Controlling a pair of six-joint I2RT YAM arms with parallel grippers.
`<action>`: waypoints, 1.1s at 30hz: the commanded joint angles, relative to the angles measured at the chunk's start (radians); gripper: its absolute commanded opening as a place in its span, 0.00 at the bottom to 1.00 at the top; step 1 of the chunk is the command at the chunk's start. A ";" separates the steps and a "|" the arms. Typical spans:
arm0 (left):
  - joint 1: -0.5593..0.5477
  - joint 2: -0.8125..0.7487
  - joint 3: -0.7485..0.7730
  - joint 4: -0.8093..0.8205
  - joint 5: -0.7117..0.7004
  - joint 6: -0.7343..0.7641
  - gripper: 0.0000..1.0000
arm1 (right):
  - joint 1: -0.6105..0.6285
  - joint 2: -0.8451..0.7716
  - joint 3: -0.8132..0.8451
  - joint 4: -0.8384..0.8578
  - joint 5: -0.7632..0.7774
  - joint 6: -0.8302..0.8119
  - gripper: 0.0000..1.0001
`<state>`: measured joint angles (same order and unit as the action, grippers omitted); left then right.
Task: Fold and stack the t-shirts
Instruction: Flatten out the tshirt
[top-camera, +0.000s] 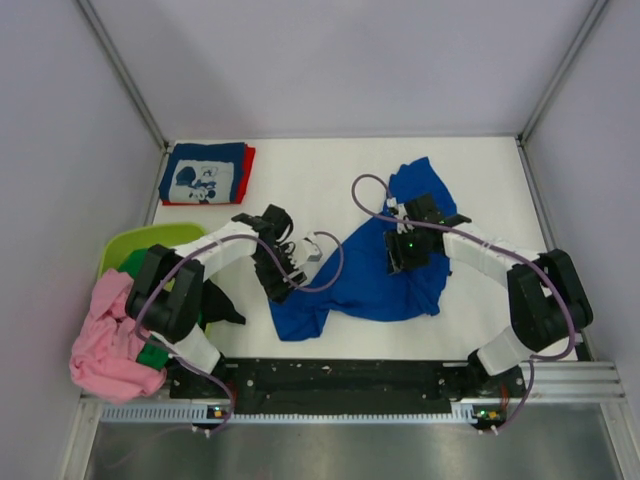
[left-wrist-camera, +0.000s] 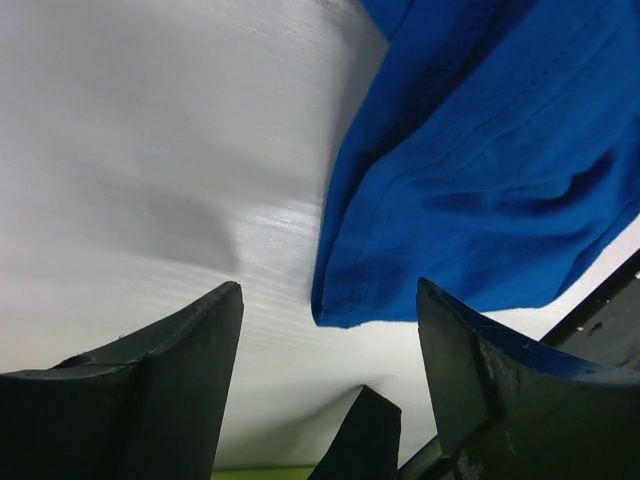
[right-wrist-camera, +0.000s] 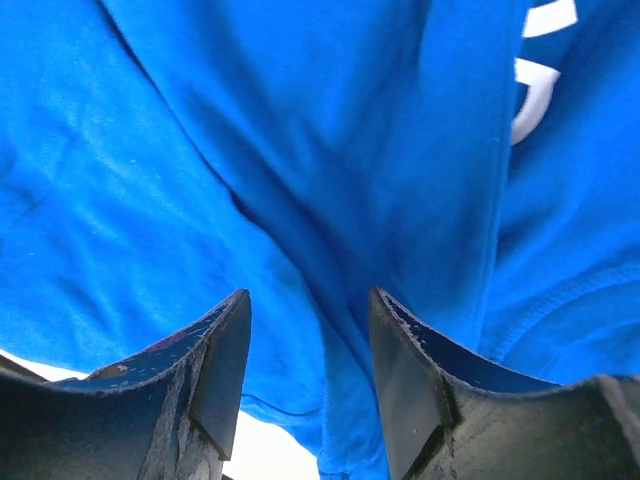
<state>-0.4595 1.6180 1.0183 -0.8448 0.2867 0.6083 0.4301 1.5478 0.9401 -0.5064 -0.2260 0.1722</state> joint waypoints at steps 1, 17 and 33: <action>-0.002 0.069 -0.023 0.033 -0.018 -0.005 0.74 | 0.002 0.005 -0.009 -0.026 0.066 -0.025 0.49; 0.012 -0.016 0.043 -0.108 0.085 -0.050 0.00 | 0.002 -0.352 0.115 -0.090 0.184 -0.046 0.00; -0.174 -0.414 0.045 0.027 0.158 0.122 0.60 | -0.001 -0.523 0.267 -0.113 0.151 -0.102 0.00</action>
<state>-0.4858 1.1893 1.1999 -0.9092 0.3241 0.6189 0.4301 0.9737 1.2495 -0.6216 -0.0597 0.0860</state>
